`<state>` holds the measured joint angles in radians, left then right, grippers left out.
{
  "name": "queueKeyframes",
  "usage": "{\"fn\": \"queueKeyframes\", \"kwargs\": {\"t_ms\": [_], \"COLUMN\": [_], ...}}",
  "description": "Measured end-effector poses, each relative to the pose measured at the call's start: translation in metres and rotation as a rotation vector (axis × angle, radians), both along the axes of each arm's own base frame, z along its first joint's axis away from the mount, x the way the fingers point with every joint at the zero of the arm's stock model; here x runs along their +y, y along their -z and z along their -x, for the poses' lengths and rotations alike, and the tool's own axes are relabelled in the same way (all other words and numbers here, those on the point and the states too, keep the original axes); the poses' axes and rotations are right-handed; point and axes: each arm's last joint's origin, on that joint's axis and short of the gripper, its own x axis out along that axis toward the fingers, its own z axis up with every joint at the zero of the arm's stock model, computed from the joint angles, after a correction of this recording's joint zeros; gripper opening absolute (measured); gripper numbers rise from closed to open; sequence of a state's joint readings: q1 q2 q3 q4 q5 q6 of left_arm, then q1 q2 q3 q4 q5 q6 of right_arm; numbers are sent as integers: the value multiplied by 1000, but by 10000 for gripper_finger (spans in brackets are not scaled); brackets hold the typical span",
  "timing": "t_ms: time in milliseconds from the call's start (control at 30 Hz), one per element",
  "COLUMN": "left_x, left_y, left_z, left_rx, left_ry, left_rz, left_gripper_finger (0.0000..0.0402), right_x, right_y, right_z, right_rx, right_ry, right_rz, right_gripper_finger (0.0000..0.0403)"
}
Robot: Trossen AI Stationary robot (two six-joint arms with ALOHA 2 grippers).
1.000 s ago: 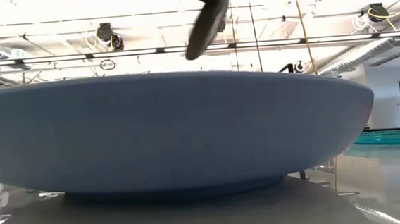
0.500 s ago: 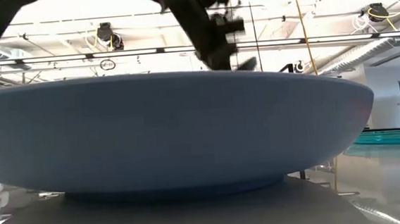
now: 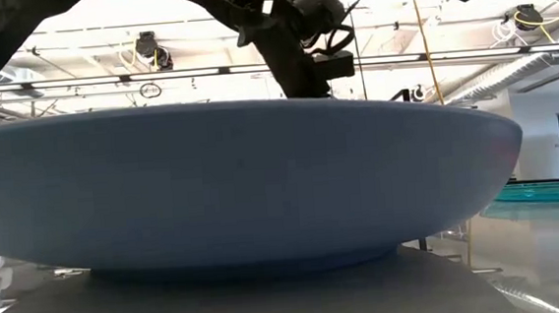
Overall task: Place and stack plates onto a shelf
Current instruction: Stack the black plate on the pink plate, then stack the orange plate on the black plate
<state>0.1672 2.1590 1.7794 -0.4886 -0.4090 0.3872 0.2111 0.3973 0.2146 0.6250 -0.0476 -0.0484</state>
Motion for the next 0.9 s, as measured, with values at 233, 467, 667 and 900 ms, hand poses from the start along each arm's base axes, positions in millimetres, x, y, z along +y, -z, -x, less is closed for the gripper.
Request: {"fn": "queueKeyframes", "kwargs": {"t_ms": [233,467,667,900], "left_x": [-1,-13,-35,-80], "left_y": [0,-18,-69,-129], "left_z": [0,-6,-12,-3], "left_rx": [-43,-82,-182,-256], "left_ry": [-50,-46,-51,-34], "left_rz": [62,77,117,177], "left_gripper_finger": [137,189,195,195], "right_x": [0,-1,-1,0], "right_y": [-2,-1,0,7], "right_z": [1,0,0,-3], "right_rx": [-22,-18,-2,75], "right_ry": [10,32,32,32], "right_rz": [9,9,13,31], "right_gripper_finger": [112,112,112,112]}}
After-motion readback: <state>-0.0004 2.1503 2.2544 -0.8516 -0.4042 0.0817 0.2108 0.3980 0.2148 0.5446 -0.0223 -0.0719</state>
